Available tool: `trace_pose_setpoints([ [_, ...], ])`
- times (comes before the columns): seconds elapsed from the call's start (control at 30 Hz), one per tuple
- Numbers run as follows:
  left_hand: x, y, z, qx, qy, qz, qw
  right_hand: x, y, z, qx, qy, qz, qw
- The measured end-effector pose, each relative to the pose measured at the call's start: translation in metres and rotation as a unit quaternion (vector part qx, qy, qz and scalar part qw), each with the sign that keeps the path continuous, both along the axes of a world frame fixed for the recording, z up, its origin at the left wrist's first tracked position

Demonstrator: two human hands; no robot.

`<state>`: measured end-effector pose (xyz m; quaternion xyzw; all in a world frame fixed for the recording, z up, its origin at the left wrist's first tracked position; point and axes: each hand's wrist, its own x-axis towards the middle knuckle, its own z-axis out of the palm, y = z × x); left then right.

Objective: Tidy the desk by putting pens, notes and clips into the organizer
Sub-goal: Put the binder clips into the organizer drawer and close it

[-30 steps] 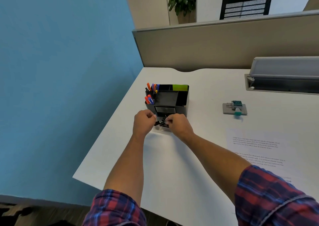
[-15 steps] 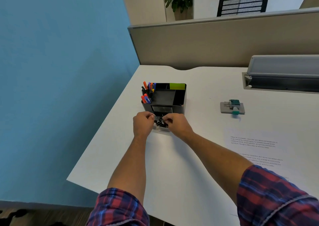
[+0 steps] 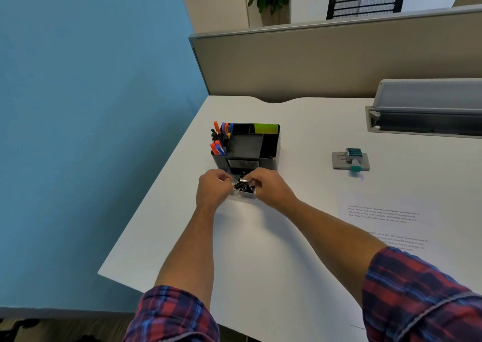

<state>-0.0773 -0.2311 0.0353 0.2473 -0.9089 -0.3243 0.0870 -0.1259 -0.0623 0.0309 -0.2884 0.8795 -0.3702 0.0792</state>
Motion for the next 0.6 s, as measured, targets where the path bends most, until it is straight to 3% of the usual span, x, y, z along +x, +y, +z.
trace_pose_setpoints([
  [0.2, -0.003, -0.003, 0.009, -0.03, 0.038, 0.011, 0.999, -0.002, 0.0, -0.005, -0.035, 0.004, -0.047, 0.998],
  [0.37, -0.01, 0.001, 0.016, -0.053, 0.038, -0.002, 0.998, 0.001, 0.001, -0.002, -0.054, -0.022, 0.004, 0.998],
  [0.6, -0.016, 0.004, 0.023, -0.202, 0.058, -0.061, 0.976, -0.001, 0.006, -0.01, -0.022, 0.074, 0.009, 0.997],
])
